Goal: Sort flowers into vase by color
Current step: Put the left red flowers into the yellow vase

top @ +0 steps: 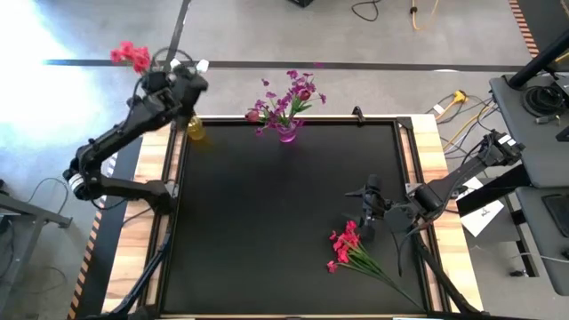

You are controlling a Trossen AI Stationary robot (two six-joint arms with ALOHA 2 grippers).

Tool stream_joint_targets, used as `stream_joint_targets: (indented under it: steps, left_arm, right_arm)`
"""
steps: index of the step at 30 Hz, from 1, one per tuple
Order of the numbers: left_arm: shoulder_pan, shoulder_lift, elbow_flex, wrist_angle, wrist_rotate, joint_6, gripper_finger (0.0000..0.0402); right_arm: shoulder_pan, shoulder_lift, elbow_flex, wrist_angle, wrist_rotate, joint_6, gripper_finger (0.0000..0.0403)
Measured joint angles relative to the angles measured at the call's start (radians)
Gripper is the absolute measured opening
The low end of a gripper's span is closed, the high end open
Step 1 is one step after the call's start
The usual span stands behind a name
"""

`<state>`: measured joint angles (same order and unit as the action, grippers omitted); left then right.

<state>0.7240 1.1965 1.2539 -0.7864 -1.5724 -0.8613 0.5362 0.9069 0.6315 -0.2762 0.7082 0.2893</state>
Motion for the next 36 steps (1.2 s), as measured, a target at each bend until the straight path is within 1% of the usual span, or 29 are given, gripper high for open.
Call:
stream_joint_targets:
  steps: [3, 5, 7, 10, 12, 14, 18, 21, 22, 25, 26, 27, 29, 31, 36]
  left_arm:
    - [0.007, 0.049, 0.071, -0.006, 0.0, 0.077, 0.0]
    - [-0.02, 0.082, 0.093, -0.019, 0.012, 0.147, 0.0]
    - [-0.062, 0.11, 0.107, -0.042, 0.055, 0.191, 0.0]
    - [-0.145, 0.125, 0.136, -0.096, 0.127, 0.239, 0.0]
    - [-0.22, 0.117, 0.156, -0.148, 0.146, 0.247, 0.0]
    - [-0.318, 0.094, 0.184, -0.185, 0.173, 0.247, 0.0]
    - [-0.578, 0.023, 0.236, -0.192, 0.21, 0.228, 0.0]
    - [-0.824, -0.015, 0.247, -0.15, 0.201, 0.197, 0.0]
    - [-0.912, -0.02, 0.243, -0.125, 0.175, 0.195, 0.0]
    - [-1.152, -0.015, 0.22, -0.053, 0.039, 0.194, 0.0]
    - [-1.218, -0.008, 0.212, -0.026, 0.01, 0.194, 0.0]
    - [-1.273, 0.001, 0.206, -0.006, 0.007, 0.192, 0.0]
    - [-1.349, 0.029, 0.192, 0.042, 0.003, 0.159, 0.0]
    - [-1.389, 0.073, 0.18, 0.069, 0.002, 0.11, 0.0]
    - [-1.393, 0.219, 0.191, 0.136, 0.004, 0.082, 0.0]
  right_arm:
    - [0.0, 0.0, 0.0, 0.02, 0.0, -0.002, 0.027]
    - [0.0, 0.0, 0.0, 0.038, -0.001, -0.002, 0.027]
    - [0.0, 0.0, 0.0, 0.065, -0.001, -0.011, 0.027]
    - [-0.001, 0.0, 0.0, 0.148, -0.017, -0.068, 0.027]
    - [-0.001, 0.0, 0.0, 0.214, -0.063, -0.109, 0.027]
    - [-0.001, 0.001, 0.0, 0.293, -0.105, -0.146, 0.027]
    - [0.0, 0.048, 0.0, 0.464, -0.146, -0.212, 0.027]
    - [0.0, 0.12, 0.0, 0.626, -0.172, -0.258, 0.027]
    - [0.0, 0.153, 0.0, 0.69, -0.178, -0.269, 0.027]
    - [0.0, 0.269, 0.0, 0.91, -0.185, -0.311, 0.027]
    - [0.0, 0.31, 0.0, 0.996, -0.185, -0.324, 0.027]
    - [-0.002, 0.35, 0.0, 1.083, -0.185, -0.337, 0.027]
    - [-0.006, 0.431, 0.006, 1.236, -0.186, -0.354, 0.027]
    - [-0.018, 0.506, 0.03, 1.317, -0.189, -0.347, 0.0268]
    - [-0.062, 0.67, 0.144, 1.326, -0.202, -0.25, 0.0255]
